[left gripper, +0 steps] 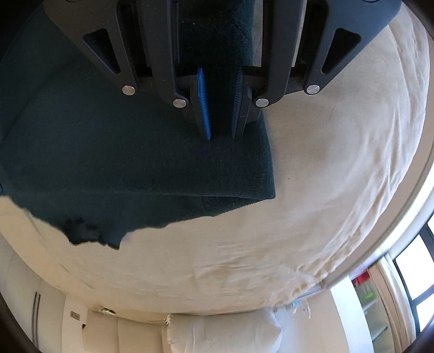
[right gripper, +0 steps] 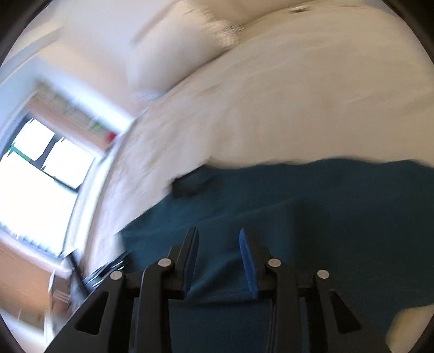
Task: Fold small clothes
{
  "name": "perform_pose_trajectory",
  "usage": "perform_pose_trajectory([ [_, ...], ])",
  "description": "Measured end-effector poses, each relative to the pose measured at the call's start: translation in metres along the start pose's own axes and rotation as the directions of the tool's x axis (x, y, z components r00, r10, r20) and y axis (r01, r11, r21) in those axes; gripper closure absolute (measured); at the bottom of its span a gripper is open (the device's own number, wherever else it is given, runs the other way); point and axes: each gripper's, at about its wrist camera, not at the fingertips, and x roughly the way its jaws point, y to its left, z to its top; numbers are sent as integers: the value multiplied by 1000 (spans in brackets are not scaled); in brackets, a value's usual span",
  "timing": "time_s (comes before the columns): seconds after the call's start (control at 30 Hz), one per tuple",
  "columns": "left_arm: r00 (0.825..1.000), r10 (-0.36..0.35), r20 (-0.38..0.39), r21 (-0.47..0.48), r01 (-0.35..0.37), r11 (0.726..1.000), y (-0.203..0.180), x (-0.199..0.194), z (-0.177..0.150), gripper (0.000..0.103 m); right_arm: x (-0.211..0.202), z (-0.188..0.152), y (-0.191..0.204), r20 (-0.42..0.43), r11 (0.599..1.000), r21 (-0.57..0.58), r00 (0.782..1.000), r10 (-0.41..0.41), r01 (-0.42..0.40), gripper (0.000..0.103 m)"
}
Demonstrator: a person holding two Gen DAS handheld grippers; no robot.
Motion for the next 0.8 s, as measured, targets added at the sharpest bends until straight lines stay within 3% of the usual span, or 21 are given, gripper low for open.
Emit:
perform_pose_trajectory([
  [0.07,999,21,24,24,-21,999,-3,-2,-7,87,30,-11,4,-91,999,-3,995,46,-47,61],
  [0.13,999,1,34,12,-2,1000,2,-5,-13,87,56,-21,-15,-161,999,33,986,29,-24,79],
  [0.17,999,-17,34,-3,17,1000,5,-5,-14,87,57,-24,-28,-151,997,62,987,52,-43,99],
  [0.2,998,-48,35,-28,49,998,11,-5,-16,87,52,-24,-45,-130,991,114,988,86,-71,102],
  [0.27,994,-105,37,-78,108,991,23,-5,-17,87,27,-23,-78,-45,969,223,992,120,-107,102],
  [0.3,992,-119,38,-93,122,988,25,-6,-18,87,5,-23,-96,16,964,251,996,84,-85,98],
  [0.37,991,-131,36,-119,134,984,28,-11,-18,87,-41,-27,-129,115,949,313,993,-22,-15,78],
  [0.43,989,-145,40,-171,150,974,33,-22,-19,87,-101,-40,-164,237,918,396,966,-99,-3,63],
  [0.5,979,-188,77,-226,200,953,39,-37,-22,87,-169,-65,-199,370,875,484,908,-196,-8,47],
  [0.57,971,-221,96,-262,239,935,42,-48,-24,85,-221,-92,-231,439,815,579,852,-285,-26,45],
  [0.6,966,-240,99,-278,258,925,42,-52,-24,77,-246,-108,-250,456,771,636,827,-329,-45,45],
  [0.67,950,-289,117,-311,311,898,41,-58,-22,37,-279,-135,-279,478,698,711,788,-387,-89,44],
  [0.73,938,-312,151,-347,345,872,38,-69,-22,28,-299,-156,-302,477,634,765,764,-434,-117,42],
  [0.8,927,-346,144,-354,375,857,29,-71,-19,28,-304,-163,-318,497,615,770,766,-409,-172,42],
])
